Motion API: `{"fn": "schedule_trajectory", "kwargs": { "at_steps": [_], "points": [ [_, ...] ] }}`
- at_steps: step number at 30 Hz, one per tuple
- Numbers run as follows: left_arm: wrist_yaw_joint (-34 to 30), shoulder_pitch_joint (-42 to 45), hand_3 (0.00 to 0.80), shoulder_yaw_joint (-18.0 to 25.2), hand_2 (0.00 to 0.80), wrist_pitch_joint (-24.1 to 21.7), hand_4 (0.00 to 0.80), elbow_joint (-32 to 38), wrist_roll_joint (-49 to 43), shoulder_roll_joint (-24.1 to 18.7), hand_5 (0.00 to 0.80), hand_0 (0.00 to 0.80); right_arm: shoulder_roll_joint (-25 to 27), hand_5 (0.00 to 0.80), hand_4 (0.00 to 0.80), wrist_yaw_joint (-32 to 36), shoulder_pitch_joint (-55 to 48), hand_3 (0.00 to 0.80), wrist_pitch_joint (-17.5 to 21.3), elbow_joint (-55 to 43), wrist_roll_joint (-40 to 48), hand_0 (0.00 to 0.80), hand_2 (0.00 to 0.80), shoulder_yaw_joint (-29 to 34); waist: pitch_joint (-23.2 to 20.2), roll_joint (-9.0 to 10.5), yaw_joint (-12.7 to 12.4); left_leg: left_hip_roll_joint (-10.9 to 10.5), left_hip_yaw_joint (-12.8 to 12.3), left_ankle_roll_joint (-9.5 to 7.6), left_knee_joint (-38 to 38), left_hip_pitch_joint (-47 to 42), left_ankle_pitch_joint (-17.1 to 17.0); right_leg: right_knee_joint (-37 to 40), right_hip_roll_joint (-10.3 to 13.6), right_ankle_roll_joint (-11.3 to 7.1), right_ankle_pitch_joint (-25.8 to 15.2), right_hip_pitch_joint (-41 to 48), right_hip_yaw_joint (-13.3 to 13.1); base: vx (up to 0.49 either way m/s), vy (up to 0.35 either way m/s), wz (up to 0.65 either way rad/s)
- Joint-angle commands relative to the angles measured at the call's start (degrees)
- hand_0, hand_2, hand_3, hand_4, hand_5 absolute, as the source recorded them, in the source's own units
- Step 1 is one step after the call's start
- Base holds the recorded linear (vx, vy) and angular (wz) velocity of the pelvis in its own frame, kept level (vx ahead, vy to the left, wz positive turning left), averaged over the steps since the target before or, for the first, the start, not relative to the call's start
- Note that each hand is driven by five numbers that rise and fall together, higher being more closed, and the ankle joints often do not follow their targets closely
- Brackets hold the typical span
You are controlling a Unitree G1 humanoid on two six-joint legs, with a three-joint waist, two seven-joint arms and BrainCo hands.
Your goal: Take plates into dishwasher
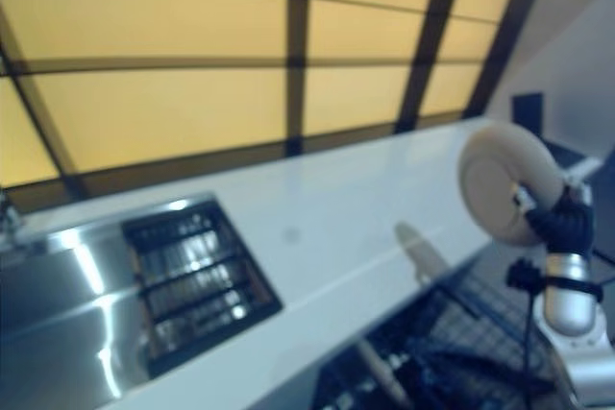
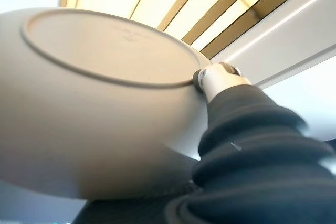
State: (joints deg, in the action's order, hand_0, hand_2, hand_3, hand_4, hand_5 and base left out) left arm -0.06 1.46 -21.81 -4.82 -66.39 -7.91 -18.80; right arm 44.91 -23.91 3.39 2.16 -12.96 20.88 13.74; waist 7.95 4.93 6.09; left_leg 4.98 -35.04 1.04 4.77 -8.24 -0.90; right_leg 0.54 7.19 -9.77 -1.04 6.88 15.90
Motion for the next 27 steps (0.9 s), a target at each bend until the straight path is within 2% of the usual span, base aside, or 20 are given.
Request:
{"fn": "schedule_trajectory", "kwargs": {
  "at_steps": [1, 2, 4, 6, 8, 10, 12, 13, 15, 16, 17, 18, 21, 27],
  "points": [
    [1.49, -2.07, 0.000, 1.61, 0.000, 0.24, 0.000, -0.90, 1.25, -0.96, 0.000, 0.000, 0.55, 0.800, 0.800, 2.09, 1.80, 0.800, 1.13, -0.96, -1.31, 0.800, 0.800, 2.47, -1.71, 0.29, 0.76, -0.50, 4.77, -2.27, -0.08, 0.84, 3.54, -4.97, 0.55, -0.10, 0.50, -2.13, -0.51, -0.299, -0.463, -0.53],
    [1.41, -2.75, 0.000, 2.12, 0.000, 0.29, 0.000, -1.23, 1.26, -0.96, 0.000, 0.000, 0.58, 0.800, 0.800, 3.08, 0.99, 0.800, 1.07, -0.73, -2.06, 0.800, 0.800, 1.93, -1.80, 0.17, 1.09, 0.02, 4.82, -1.70, -0.16, 1.41, 2.80, -3.36, -0.85, 0.92, 2.05, -1.47, -0.99, -0.272, -0.438, -0.58],
    [1.55, -3.02, 0.000, 2.39, 0.000, -0.07, 0.000, -1.55, 1.28, -0.79, 0.000, 0.000, 0.62, 0.800, 0.800, 3.53, 0.70, 0.800, 0.72, -0.48, -2.90, 0.800, 0.800, 1.55, -1.84, 0.17, 1.32, 0.43, 4.95, -1.20, -0.17, 1.83, 2.26, -2.44, -1.75, 1.61, 2.57, -1.05, -1.37, -0.188, -0.313, -0.45],
    [1.72, -3.47, 0.000, 2.86, 0.000, -0.74, 0.000, -1.60, 1.16, -0.16, 0.000, 0.000, 0.55, 0.800, 0.800, 4.90, 0.57, 0.800, -0.39, 0.24, -4.02, 0.800, 0.800, 0.59, -1.86, 0.08, 1.75, 1.33, 5.52, -0.07, -0.21, 2.99, 0.88, -1.63, -3.34, 3.13, 3.63, -0.49, -2.50, -0.201, -0.325, -0.26],
    [1.73, -3.69, 0.000, 3.16, 0.000, -1.14, 0.000, -1.52, 0.93, 0.18, 0.000, 0.000, 0.23, 0.800, 0.800, 5.70, 0.75, 0.800, -0.81, 0.74, -4.54, 0.800, 0.800, -0.11, -1.74, 0.09, 1.98, 1.97, 5.45, 0.72, -0.24, 3.82, -0.14, -1.14, -4.19, 4.02, 4.02, -0.17, -2.98, -0.179, -0.286, -0.13],
    [1.92, -3.91, 0.000, 3.43, 0.000, -1.61, 0.000, -0.80, 1.11, 0.93, 0.000, 0.000, -0.08, 0.800, 0.800, 8.10, 1.17, 0.800, -2.93, 1.65, -6.52, 0.800, 0.800, -1.26, -1.20, 0.10, 2.06, 3.16, 5.96, 2.19, -0.48, 5.55, -2.25, -0.46, -5.65, 5.41, 4.29, 0.29, -3.55, -0.208, -0.325, -0.04],
    [1.52, -3.93, 0.000, 3.66, 0.000, -1.83, 0.000, -0.20, 1.08, 1.21, 0.000, 0.000, -0.05, 0.800, 0.800, 9.18, 1.08, 0.800, -3.95, 1.76, -7.34, 0.800, 0.800, -1.79, -0.93, 0.00, 2.06, 3.74, 6.66, 2.85, -0.62, 6.42, -3.22, -0.13, -6.11, 5.90, 4.21, 0.39, -3.89, -0.145, -0.219, 0.11],
    [1.24, -3.87, 0.000, 3.69, 0.000, -2.03, 0.000, 0.01, 1.01, 1.40, 0.000, 0.000, -0.07, 0.800, 0.800, 9.72, 1.03, 0.800, -4.68, 1.91, -7.66, 0.800, 0.800, -2.15, -0.82, -0.03, 1.94, 3.97, 7.72, 3.17, -0.71, 6.93, -3.63, 0.07, -6.33, 6.21, 4.19, 0.44, -4.37, -0.132, -0.216, 0.16],
    [0.77, -3.13, 0.000, 3.83, 0.000, -2.29, 0.000, 0.65, 1.30, 1.82, 0.000, 0.000, -0.35, 0.800, 0.800, 11.24, 0.90, 0.800, -5.00, 2.69, -8.37, 0.800, 0.800, -2.96, -0.62, -0.08, 1.28, 3.98, 12.15, 3.55, -1.26, 7.68, -3.81, 0.64, -6.67, 6.68, 3.93, 0.45, -6.05, -0.139, -0.199, 0.08],
    [0.63, -2.71, 0.000, 4.09, 0.000, -1.88, 0.000, 0.99, 2.09, 2.11, 0.000, 0.000, -0.45, 0.800, 0.800, 12.76, 1.53, 0.800, -4.75, 4.05, -9.75, 0.800, 0.800, -4.24, -0.35, -0.13, 0.18, 3.82, 17.58, 3.06, -2.78, 8.73, -3.95, 0.92, -6.87, 7.50, 2.80, -0.67, -7.87, -0.162, -0.176, -0.15],
    [0.67, -2.42, 0.000, 4.16, 0.000, -1.61, 0.000, 0.96, 2.40, 2.28, 0.000, 0.000, -0.50, 0.800, 0.800, 13.36, 2.27, 0.800, -4.65, 4.92, -10.56, 0.800, 0.800, -5.19, -0.36, -0.26, -0.31, 3.44, 20.82, 3.05, -2.88, 8.56, -3.53, 1.10, -6.87, 7.62, 2.66, -0.97, -9.00, -0.139, -0.135, -0.49],
    [0.66, -2.19, 0.000, 4.24, 0.000, -1.36, 0.000, 0.97, 2.41, 2.40, 0.000, 0.000, -0.62, 0.800, 0.800, 14.09, 2.87, 0.800, -4.80, 5.62, -10.85, 0.800, 0.800, -5.96, -0.40, -0.41, -0.62, 3.24, 22.68, 3.13, -2.82, 8.40, -3.35, 1.23, -6.88, 7.69, 2.55, -1.21, -9.70, -0.034, -0.051, -0.61],
    [0.32, -2.01, 0.000, 4.40, 0.000, -0.75, 0.000, 1.25, 1.94, 2.53, 0.000, 0.000, -1.09, 0.800, 0.800, 15.20, 4.24, 0.800, -5.42, 7.26, -12.15, 0.800, 0.800, -8.03, -0.55, -1.19, -0.96, 3.08, 24.56, 3.49, -2.36, 8.09, -3.34, 1.55, -6.96, 7.86, 2.30, -2.05, -10.42, -0.029, -0.019, -0.55],
    [0.11, -4.51, 0.000, 2.96, 0.000, -0.35, 0.000, 2.21, 2.85, 2.06, 0.000, 0.000, -2.03, 0.800, 0.800, 14.81, 8.05, 0.800, -6.18, 11.15, -16.46, 0.800, 0.800, -12.76, 1.23, -2.97, -0.88, 3.27, 24.81, 4.26, -3.43, 9.76, -3.50, 0.79, -6.55, 7.99, 2.26, -4.59, -9.41, -0.092, 0.013, -0.02]
  ]
}}
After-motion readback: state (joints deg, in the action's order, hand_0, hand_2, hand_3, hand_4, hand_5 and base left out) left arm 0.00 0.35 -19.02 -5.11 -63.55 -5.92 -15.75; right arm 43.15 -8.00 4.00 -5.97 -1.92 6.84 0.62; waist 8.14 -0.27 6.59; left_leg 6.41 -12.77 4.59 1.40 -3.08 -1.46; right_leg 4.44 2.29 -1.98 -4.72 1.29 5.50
